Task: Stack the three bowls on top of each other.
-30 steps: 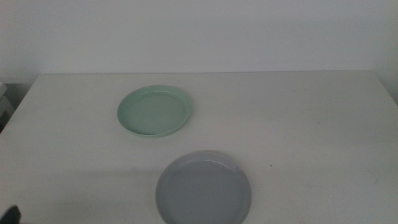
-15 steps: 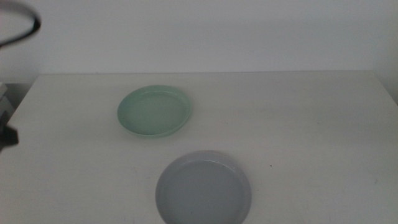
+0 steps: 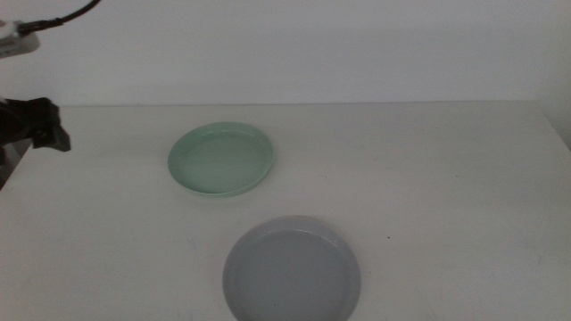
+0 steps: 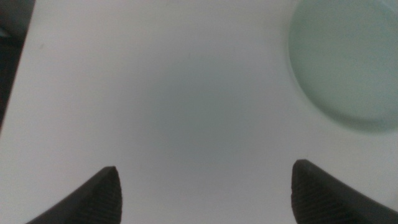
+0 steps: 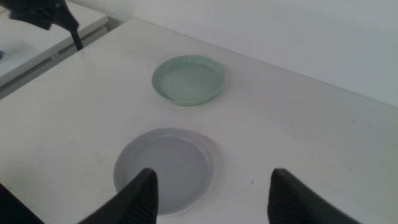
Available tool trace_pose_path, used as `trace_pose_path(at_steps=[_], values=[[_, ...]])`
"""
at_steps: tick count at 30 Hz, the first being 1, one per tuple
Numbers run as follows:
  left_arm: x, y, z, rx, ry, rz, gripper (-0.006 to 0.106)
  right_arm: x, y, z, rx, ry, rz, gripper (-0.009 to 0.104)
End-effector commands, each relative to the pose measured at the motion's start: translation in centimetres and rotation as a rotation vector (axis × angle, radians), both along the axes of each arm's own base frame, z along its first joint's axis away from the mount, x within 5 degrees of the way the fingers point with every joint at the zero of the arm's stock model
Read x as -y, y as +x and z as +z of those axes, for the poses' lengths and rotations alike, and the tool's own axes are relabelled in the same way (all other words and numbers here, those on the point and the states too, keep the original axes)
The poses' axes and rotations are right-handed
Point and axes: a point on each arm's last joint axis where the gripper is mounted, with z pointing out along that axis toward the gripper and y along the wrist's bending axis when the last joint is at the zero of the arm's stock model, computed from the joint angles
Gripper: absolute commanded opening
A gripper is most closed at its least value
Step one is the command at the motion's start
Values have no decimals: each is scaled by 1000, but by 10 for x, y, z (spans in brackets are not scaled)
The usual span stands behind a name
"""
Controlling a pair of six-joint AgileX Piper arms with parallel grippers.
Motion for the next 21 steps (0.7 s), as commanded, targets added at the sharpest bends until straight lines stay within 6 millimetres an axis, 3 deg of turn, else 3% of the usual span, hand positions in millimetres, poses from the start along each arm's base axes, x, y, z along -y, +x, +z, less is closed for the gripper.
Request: trace_pose_path(at_steps=[1,6,14,21], values=[[-2,19,13,120,-7,9,105,-1,2,10,68,29,-4,46],[1,64,-3,47,-57,-31,105,-1,2,10,68,30,-3,46],[41,137,-40,53,-40,-142,105,-1,2,10,67,29,-3,46],[69,168,-86,38,-107,-179,105,-1,2,10,67,29,-3,46]])
